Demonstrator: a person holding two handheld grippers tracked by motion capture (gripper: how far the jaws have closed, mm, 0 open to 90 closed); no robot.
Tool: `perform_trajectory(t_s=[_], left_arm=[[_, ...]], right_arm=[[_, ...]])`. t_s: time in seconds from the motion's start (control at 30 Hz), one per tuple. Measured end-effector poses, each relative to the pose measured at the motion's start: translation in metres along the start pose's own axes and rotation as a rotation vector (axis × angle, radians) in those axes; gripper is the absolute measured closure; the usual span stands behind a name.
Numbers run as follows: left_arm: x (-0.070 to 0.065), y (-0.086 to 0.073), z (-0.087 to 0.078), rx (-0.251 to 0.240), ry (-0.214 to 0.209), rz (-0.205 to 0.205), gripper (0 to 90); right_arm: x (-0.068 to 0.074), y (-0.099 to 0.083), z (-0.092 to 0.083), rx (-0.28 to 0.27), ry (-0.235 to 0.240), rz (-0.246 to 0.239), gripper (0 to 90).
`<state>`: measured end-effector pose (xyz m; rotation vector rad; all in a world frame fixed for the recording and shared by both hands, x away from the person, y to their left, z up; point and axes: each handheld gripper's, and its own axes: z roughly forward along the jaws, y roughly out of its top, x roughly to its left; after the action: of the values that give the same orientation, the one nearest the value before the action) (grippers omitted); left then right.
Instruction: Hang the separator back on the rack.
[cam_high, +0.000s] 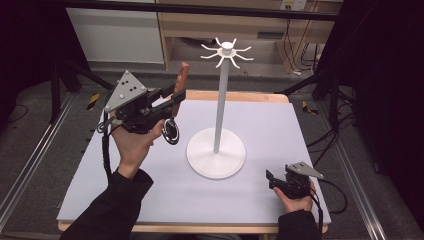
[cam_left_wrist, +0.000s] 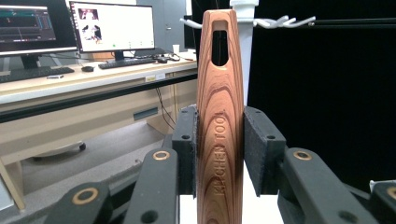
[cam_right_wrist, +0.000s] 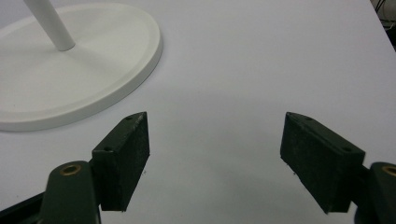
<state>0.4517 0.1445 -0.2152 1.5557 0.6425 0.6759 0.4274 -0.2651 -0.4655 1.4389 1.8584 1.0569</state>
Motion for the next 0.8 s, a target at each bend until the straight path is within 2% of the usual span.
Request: perform_trajectory(t_s=[0.07, 0.13, 0.4, 0.6, 0.8], left_arm=[[-0.001, 0.003, 0.003, -0.003, -0.012, 0.003, 67.4], [0.000, 0.007, 0.005, -0.006, -0.003, 0.014, 67.4], [-0.001, 0.017, 0.015, -0.010, -0.015, 0.010, 67.4], [0.001, 0.020, 0.023, -0.003, -0.023, -0.003, 67.4], [0.002, 0.021, 0.029, 0.003, -0.014, 0.006, 67.4]], right_arm=[[0.000, 0.000, 0.000, 0.001, 0.000, 0.000, 24.3], [0.000, 0.000, 0.000, 0.001, 0.001, 0.002, 24.3], [0.000, 0.000, 0.000, 0.001, 0.006, 0.008, 24.3], [-0.001, 0.000, 0.000, -0.001, 0.002, 0.004, 24.3], [-0.001, 0.000, 0.000, -0.001, 0.002, 0.000, 24.3]])
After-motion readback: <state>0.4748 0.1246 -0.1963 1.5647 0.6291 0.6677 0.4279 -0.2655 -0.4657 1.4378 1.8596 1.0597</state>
